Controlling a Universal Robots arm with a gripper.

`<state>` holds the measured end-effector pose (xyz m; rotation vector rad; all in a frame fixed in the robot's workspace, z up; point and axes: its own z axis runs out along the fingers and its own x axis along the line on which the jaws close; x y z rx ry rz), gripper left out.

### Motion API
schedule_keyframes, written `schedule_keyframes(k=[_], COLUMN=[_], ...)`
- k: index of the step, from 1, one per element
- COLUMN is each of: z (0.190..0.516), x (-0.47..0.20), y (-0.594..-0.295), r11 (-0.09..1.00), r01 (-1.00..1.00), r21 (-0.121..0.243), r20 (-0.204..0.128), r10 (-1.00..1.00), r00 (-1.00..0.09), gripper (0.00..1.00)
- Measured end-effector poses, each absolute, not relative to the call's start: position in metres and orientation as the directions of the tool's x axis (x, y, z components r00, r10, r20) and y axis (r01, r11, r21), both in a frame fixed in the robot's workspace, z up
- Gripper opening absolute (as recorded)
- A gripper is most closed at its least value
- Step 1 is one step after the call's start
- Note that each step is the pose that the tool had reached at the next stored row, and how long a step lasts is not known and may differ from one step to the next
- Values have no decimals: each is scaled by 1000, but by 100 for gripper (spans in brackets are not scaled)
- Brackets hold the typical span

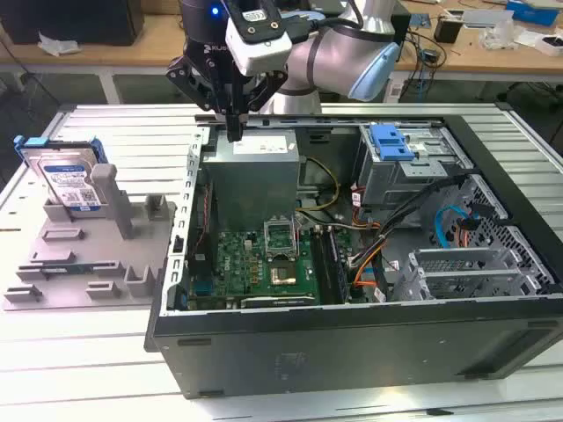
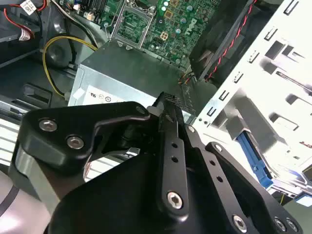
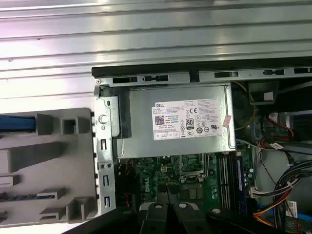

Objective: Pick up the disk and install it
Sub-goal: 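Reach for the disk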

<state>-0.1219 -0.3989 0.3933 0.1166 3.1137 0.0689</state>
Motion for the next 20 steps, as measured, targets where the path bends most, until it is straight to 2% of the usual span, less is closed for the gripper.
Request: schedule_keyframes(k=[14,20], z=[393,393], x=[-122,-139], y=[-399,-390], r11=[996,996], r01=[74,74], r21=[44,44], r20=[-23,-23], r10=[75,75], r00=[-997,-997], gripper=[11,11])
